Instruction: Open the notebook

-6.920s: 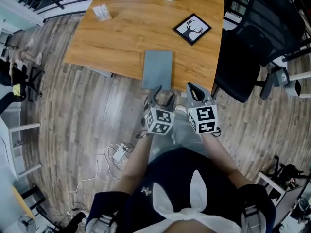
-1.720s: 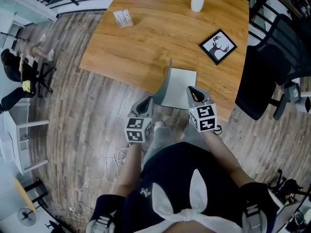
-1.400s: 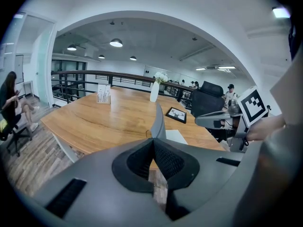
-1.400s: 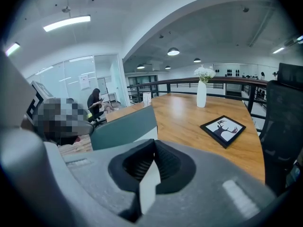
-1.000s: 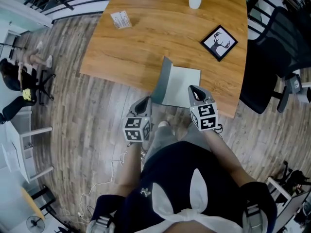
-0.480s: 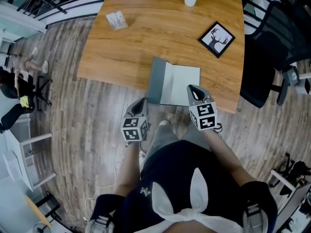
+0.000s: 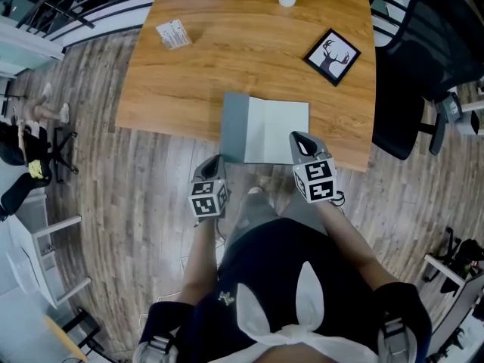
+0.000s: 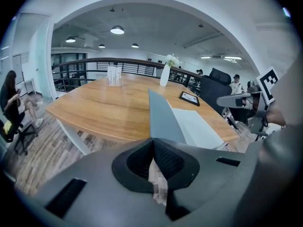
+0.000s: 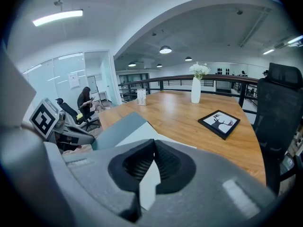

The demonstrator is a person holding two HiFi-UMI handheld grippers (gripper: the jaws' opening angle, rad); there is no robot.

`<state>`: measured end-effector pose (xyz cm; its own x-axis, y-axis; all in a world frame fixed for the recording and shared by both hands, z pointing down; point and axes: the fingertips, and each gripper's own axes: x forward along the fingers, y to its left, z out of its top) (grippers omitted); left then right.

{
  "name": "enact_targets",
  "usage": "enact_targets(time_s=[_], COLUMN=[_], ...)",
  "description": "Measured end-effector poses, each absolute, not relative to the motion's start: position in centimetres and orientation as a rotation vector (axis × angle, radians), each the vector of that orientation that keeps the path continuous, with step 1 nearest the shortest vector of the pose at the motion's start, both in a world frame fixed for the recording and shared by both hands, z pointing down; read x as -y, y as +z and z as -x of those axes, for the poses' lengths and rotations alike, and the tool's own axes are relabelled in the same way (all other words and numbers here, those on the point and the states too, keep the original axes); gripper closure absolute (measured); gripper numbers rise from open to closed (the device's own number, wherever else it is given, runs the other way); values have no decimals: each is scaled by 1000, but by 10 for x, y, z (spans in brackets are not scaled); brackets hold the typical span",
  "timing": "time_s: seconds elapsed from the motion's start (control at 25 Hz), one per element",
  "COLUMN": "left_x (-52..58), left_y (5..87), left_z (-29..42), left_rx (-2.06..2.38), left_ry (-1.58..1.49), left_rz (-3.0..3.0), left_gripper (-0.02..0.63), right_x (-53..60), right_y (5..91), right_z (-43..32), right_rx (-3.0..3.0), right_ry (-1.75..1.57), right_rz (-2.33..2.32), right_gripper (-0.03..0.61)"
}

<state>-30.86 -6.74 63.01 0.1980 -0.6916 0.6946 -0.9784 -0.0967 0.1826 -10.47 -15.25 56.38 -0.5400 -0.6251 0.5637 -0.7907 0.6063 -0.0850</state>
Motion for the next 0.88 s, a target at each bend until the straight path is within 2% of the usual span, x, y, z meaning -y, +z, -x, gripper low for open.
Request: enact_targets(time_s=[0.88], left_x=[75], left_y=[697], left_z=[307], left_rx=[1508], left_ry=[816], left_rz=[-1723], left_gripper=[594], right_x=[153], right_y=[569], right_z=[79], right_rx=[2299], right_ry=[473], right_rz=[-1199], right_gripper=[580])
